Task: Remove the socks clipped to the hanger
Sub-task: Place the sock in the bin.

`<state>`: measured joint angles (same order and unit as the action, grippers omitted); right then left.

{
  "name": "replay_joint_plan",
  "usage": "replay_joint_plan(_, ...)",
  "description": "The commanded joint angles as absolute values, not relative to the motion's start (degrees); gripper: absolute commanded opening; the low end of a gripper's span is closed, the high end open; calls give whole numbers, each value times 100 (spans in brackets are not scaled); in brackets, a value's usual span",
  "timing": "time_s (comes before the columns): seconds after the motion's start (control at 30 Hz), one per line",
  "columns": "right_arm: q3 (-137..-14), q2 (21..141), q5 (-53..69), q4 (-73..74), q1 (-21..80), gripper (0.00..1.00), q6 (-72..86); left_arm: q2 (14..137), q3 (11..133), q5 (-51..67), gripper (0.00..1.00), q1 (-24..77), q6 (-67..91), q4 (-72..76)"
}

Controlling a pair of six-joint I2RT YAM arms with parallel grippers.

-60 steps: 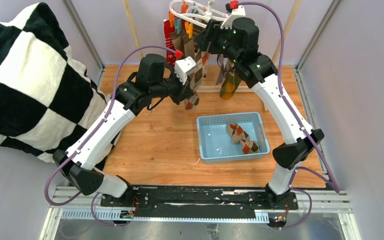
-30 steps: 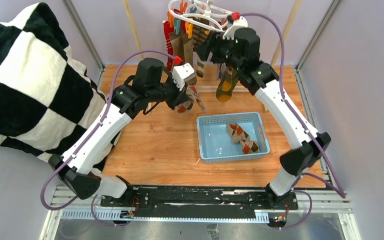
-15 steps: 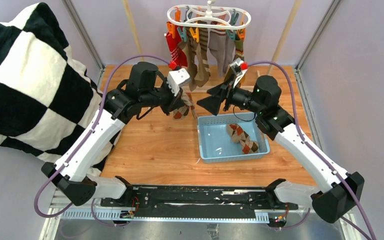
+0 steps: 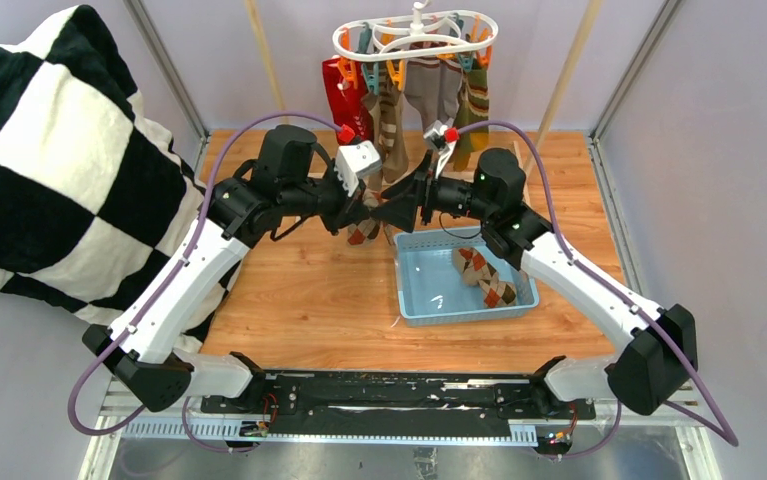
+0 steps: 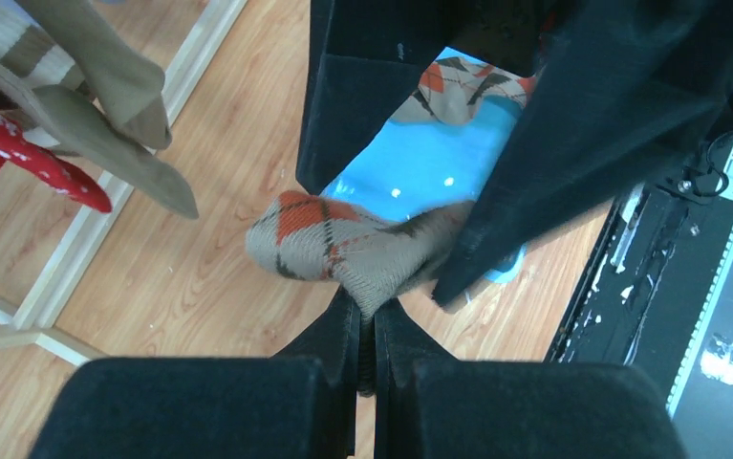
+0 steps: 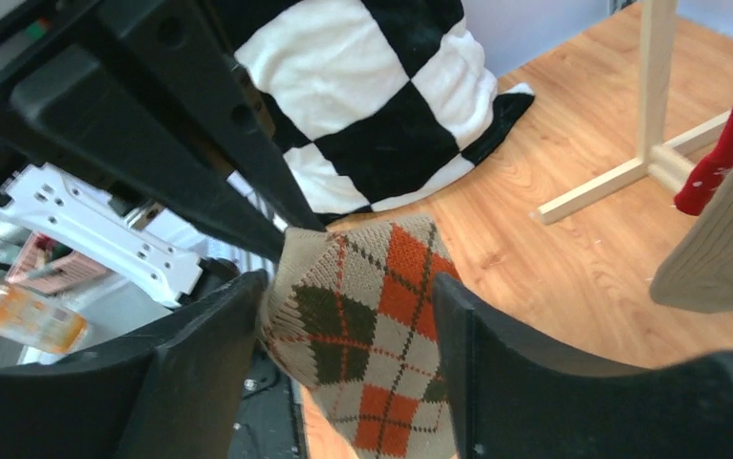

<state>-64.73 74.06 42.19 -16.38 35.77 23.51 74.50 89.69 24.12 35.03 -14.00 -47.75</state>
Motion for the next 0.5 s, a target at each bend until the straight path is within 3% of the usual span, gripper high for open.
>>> replay_joint_plan(0.0,-6817,7570,4132,-1686,3660,57,2574,7423,9211,2586,0,3553,-1481,-4942)
replay_joint_plan(0.03,-6879,7602,4105,-1610,3657,46,2594,7424,9219,2584,0,3551,-1491,-4966)
replay_joint_plan(0.07,-6929,7606,4066,-1525,3648,34,2602,7420,9220,2568,9,3559,-1514,-4992)
replay_joint_plan(0.17,-6963,7482,3855,-1215,3578,3,2556,7376,9180,2477,84,3542,-1658,-5166)
replay_joint_plan(0.2,-6943,7415,3812,-1088,3528,0,2546,7358,9146,2385,96,3535,-1677,-5184)
replay_joint_plan(0.3,-6697,7187,3774,-774,3210,0,2617,7259,8950,2425,100,3205,-1657,-5187)
replay_joint_plan(0.47,-5795,6645,3782,-429,2599,0,2891,7319,8886,3388,100,1841,-1151,-5192)
